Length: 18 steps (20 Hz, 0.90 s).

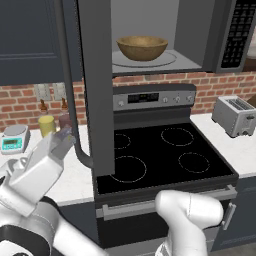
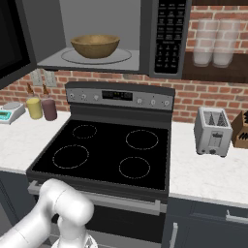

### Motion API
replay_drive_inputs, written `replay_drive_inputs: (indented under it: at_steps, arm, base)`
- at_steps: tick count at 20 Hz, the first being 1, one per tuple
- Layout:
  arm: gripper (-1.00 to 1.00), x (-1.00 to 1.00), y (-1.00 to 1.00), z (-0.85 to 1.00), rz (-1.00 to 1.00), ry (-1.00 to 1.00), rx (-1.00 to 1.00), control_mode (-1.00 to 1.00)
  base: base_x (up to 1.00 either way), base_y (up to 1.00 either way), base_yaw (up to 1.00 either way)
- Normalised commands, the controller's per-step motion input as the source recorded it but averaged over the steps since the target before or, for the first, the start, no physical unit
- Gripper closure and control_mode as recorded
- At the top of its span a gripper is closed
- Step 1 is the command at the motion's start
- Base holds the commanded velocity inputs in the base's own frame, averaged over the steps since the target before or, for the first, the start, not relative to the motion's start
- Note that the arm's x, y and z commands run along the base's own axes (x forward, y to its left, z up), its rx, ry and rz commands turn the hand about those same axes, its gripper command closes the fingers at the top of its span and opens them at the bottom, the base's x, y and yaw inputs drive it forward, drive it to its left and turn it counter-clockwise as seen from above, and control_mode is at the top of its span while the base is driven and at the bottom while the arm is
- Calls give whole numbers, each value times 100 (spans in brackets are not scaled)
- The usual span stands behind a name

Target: Open the microwave, place the bowl with waffle inside the microwave, then close the microwave door and turn it on.

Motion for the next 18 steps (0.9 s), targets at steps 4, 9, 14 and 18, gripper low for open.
replay_drive_inputs:
  at_steps: [4, 9, 14, 18]
  arm:
    - [-100, 0, -50, 0, 0, 0, 0, -100]
    - [-100, -2, -53, 7, 0, 0, 0, -100]
    - [-100, -18, -58, 14, 0, 0, 0, -100]
    - [-100, -23, -64, 13, 0, 0, 0, -100]
  base:
    - [0, 0, 0]
    - [0, 0, 0]
    - [0, 0, 0]
    - [0, 0, 0]
